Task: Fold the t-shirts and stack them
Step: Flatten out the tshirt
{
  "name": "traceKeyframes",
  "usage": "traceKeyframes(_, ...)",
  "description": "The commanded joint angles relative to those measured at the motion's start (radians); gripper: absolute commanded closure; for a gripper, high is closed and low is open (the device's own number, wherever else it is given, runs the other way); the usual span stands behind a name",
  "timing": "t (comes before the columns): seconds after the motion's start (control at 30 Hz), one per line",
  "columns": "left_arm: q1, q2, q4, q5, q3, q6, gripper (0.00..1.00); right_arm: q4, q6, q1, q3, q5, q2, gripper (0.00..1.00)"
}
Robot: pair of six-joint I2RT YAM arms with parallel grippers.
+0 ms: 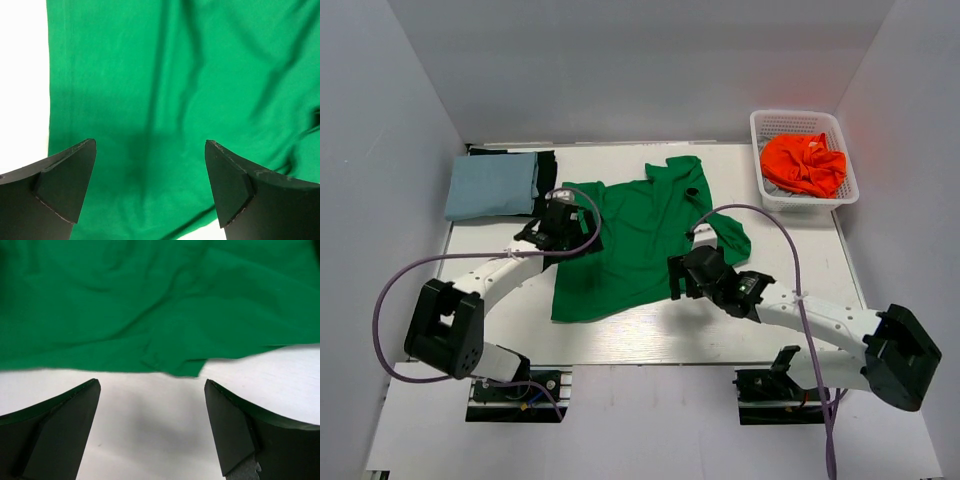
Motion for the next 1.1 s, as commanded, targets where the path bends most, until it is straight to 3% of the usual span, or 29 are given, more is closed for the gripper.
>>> traceKeyframes(0.0, -0.002, 0.006, 0.105, 0.024, -0.045, -0.017, 0.0, 0.022, 0.027, -0.04, 0.012, 0.044, 0.06, 0.1)
traceKeyframes(0.07, -0.002, 0.029, 0.085, 0.015, -0.022, -0.017, 0.0, 0.044, 0.017, -0.06, 0.038, 0.021, 0.119, 0.1)
traceKeyframes(0.23, -0.002, 0.092, 0.108, 0.065, -0.013, 0.002, 0.0, 0.015, 0.036, -0.112, 0.138, -0.006, 0.304, 0.37)
traceKeyframes(0.33, -0.002, 0.131, 0.108, 0.055, -0.013, 0.002, 0.0, -0.001, 0.063, -0.125, 0.166, -0.017, 0.327, 0.58)
traceKeyframes(0.37, -0.002, 0.14, 0.108, 0.046, -0.013, 0.002, 0.0, -0.004, 0.08, -0.129, 0.164, -0.013, 0.327, 0.72)
traceKeyframes(0.5, 0.008, 0.184, 0.096, 0.036, -0.022, 0.002, 0.0, -0.017, 0.103, -0.131, 0.131, -0.008, 0.262, 1.0)
traceKeyframes(0.7, 0.017, 0.243, 0.058, 0.015, 0.001, -0.017, 0.0, -0.056, 0.131, -0.132, 0.053, -0.023, 0.105, 1.0)
traceKeyframes(0.97, 0.017, 0.257, 0.055, 0.036, -0.01, -0.027, 0.0, -0.522, 0.272, -0.129, 0.052, -0.158, -0.13, 1.0)
traceKeyframes(1.07, 0.017, 0.247, 0.033, 0.026, -0.01, -0.027, 0.0, -0.731, 0.4, -0.132, 0.052, -0.186, -0.22, 1.0)
